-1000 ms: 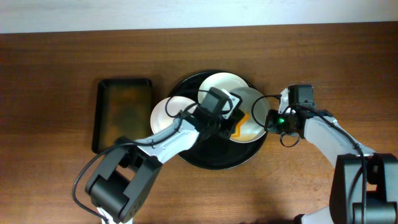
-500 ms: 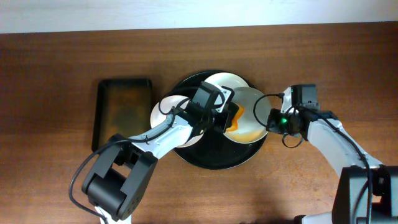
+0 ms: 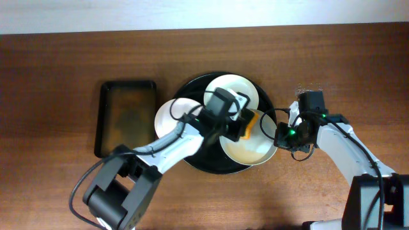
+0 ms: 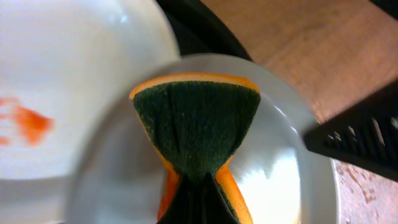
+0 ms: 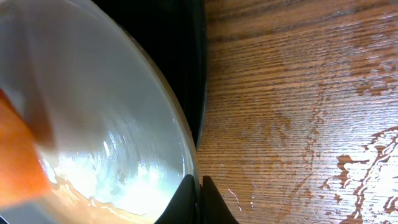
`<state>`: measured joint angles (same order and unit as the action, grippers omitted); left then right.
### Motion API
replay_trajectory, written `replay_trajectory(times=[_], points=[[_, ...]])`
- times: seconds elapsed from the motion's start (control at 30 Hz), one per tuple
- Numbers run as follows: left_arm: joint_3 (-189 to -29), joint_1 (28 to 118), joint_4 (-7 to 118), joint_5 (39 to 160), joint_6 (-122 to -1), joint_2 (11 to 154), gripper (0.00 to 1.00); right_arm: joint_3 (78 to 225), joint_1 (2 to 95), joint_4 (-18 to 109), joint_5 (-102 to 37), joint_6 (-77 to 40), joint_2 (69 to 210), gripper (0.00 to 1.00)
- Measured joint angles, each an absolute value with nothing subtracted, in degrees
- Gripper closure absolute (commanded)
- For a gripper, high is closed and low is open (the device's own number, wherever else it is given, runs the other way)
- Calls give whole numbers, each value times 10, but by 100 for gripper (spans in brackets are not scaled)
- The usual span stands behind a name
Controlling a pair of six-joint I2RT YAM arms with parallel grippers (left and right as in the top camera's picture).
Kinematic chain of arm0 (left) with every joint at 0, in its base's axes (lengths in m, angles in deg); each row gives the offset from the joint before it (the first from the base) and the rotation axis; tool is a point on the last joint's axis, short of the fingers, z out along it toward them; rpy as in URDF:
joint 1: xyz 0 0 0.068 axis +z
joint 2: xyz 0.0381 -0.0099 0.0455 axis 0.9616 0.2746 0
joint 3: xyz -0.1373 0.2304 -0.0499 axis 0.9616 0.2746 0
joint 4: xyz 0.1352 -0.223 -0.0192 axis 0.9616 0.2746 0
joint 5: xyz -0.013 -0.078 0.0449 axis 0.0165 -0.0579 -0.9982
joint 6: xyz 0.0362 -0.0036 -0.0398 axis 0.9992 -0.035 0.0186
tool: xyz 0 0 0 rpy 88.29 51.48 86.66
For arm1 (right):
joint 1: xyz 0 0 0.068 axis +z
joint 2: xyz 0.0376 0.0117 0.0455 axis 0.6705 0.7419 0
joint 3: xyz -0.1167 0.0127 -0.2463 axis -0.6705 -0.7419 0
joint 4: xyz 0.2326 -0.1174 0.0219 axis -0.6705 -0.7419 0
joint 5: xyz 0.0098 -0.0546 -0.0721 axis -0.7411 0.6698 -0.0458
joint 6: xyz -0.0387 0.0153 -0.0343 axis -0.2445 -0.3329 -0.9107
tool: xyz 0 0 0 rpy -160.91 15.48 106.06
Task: Clean dirty plates on tray and stack at the side
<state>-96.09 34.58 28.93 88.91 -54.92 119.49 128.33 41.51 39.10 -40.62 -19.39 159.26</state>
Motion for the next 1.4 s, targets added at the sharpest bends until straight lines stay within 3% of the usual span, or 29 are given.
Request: replay_trajectory(times=[0.13, 0.47, 0.83, 1.0, 1.2, 1.4], points=[[-961, 302, 307, 848, -549, 1194, 100, 1283, 415, 390, -406, -194, 1593, 96], [-961, 332, 245, 691, -549, 1194, 100, 1283, 415, 390, -407, -194, 1593, 96], [-961, 357, 185, 660, -549, 1193, 100, 1283, 415, 389, -408, -194, 1593, 96], [-963, 382, 318, 659, -549, 1119, 100, 1290, 415, 388, -405, -202, 1593, 96], [-966, 495, 536, 665, -580, 1013, 100, 1413, 419, 308, -305, -235, 1575, 96], [-966, 557, 574, 710, -584, 1011, 100, 1476, 528, 204, -170, -294, 1572, 96]])
